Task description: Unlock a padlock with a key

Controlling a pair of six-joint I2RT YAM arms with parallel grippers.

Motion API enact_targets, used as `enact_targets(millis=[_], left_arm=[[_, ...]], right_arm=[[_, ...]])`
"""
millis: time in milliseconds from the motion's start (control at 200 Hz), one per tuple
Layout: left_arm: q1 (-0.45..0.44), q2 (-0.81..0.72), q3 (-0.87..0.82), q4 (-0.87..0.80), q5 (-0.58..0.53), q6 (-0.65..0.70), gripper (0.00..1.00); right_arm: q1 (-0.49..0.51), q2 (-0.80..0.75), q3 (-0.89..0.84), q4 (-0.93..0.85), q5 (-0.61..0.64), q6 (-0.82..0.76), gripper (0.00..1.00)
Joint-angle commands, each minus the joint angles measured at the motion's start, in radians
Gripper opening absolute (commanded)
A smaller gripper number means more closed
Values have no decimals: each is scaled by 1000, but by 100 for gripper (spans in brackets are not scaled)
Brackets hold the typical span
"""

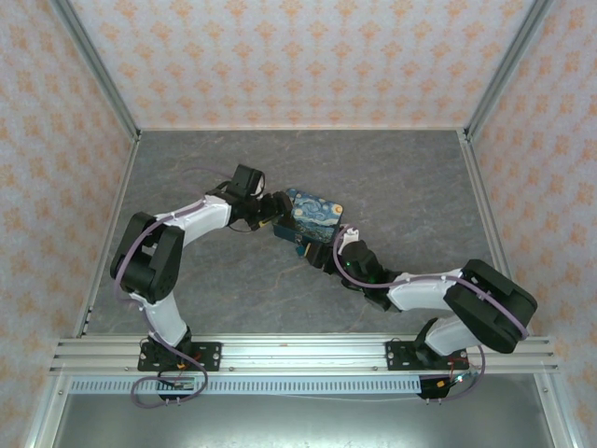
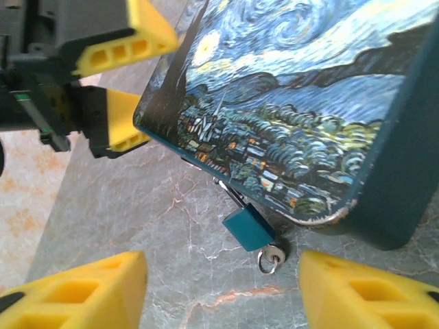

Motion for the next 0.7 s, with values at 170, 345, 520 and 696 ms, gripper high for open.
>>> enact_targets(millis=[170, 345, 520, 696], left_arm=[[7, 12, -35, -48, -14, 43, 78], [7, -27, -127, -15, -27, 22, 77], [7, -84, -244, 42, -22, -17, 77], [6, -150, -341, 78, -31, -49, 77]], right_arm=[[-53, 37, 26, 87, -144, -17, 66], [-135, 76, 73, 79, -217, -53, 66], [-209, 123, 119, 78, -300, -103, 65], [-257, 174, 160, 85, -387, -154, 64]])
